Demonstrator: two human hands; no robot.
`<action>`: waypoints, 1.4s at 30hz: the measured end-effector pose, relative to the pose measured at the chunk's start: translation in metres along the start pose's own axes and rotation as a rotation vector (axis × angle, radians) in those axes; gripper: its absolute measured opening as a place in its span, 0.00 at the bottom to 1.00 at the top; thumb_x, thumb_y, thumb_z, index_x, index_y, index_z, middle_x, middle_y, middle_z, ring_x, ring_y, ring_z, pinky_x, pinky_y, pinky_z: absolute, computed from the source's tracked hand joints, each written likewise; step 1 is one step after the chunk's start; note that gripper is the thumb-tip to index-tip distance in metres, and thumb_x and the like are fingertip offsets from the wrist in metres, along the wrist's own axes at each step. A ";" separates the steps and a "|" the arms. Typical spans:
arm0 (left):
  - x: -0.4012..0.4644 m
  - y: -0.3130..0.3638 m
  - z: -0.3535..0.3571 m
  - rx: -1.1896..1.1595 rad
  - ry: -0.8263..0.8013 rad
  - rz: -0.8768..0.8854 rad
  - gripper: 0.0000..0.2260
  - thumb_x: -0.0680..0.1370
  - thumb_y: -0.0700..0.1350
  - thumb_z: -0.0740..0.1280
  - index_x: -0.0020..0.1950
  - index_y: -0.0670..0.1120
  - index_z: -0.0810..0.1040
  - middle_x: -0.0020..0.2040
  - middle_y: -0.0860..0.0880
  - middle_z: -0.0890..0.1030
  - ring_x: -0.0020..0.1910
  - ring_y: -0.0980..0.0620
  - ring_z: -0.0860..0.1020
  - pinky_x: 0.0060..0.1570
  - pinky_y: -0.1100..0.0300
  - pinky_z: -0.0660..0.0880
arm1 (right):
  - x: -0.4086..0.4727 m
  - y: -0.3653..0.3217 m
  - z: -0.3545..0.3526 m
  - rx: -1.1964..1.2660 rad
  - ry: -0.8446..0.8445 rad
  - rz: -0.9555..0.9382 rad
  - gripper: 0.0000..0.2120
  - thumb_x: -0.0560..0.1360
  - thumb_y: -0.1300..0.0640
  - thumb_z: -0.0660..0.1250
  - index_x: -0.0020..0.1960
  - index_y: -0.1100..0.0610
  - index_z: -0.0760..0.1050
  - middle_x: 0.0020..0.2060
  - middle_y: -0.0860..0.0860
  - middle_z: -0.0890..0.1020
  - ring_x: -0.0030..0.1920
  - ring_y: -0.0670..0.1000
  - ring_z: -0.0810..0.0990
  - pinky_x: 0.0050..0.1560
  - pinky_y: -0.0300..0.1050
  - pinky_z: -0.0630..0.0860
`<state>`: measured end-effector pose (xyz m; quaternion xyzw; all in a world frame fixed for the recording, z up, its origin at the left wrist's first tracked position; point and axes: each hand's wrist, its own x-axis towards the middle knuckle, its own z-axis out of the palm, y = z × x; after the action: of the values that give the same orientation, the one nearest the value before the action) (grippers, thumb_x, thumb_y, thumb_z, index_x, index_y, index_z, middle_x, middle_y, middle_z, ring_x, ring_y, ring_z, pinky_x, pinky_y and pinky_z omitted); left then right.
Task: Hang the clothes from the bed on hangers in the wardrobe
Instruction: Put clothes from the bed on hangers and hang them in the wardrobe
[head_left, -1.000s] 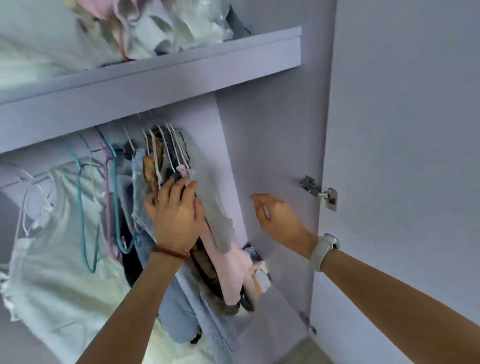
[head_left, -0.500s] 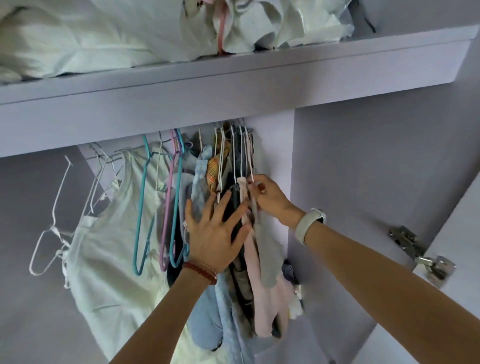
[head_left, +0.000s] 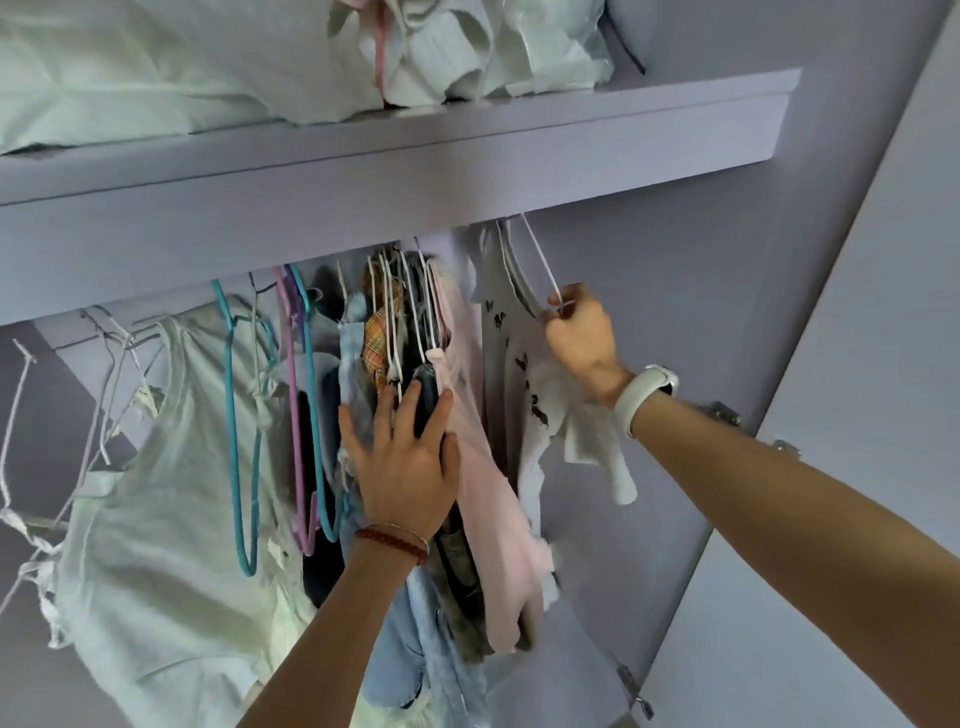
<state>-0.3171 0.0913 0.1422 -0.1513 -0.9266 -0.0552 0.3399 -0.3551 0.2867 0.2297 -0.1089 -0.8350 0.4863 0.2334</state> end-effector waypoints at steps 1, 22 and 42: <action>0.000 0.002 -0.002 -0.022 0.005 -0.005 0.18 0.74 0.49 0.57 0.61 0.49 0.78 0.64 0.43 0.75 0.66 0.40 0.69 0.67 0.37 0.45 | -0.009 0.008 -0.005 -0.032 0.025 -0.001 0.05 0.75 0.59 0.59 0.50 0.58 0.70 0.40 0.52 0.76 0.44 0.55 0.75 0.43 0.41 0.67; -0.236 0.309 -0.039 -0.947 -0.986 1.204 0.14 0.80 0.50 0.56 0.49 0.44 0.78 0.45 0.47 0.82 0.45 0.42 0.78 0.50 0.53 0.69 | -0.546 0.163 -0.207 -1.007 0.610 0.518 0.05 0.75 0.53 0.57 0.46 0.49 0.70 0.31 0.46 0.81 0.26 0.49 0.78 0.24 0.34 0.68; -0.612 0.384 -0.394 -1.586 -1.214 2.329 0.06 0.77 0.40 0.65 0.49 0.39 0.79 0.41 0.42 0.80 0.39 0.46 0.77 0.43 0.56 0.73 | -0.959 -0.018 -0.152 -1.571 1.812 1.380 0.17 0.78 0.52 0.57 0.41 0.60 0.79 0.35 0.53 0.83 0.31 0.50 0.78 0.37 0.44 0.69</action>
<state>0.4892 0.2258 0.0470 -0.9058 -0.0249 -0.1630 -0.3903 0.5531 0.0008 0.0365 -0.8726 -0.2230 -0.3308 0.2817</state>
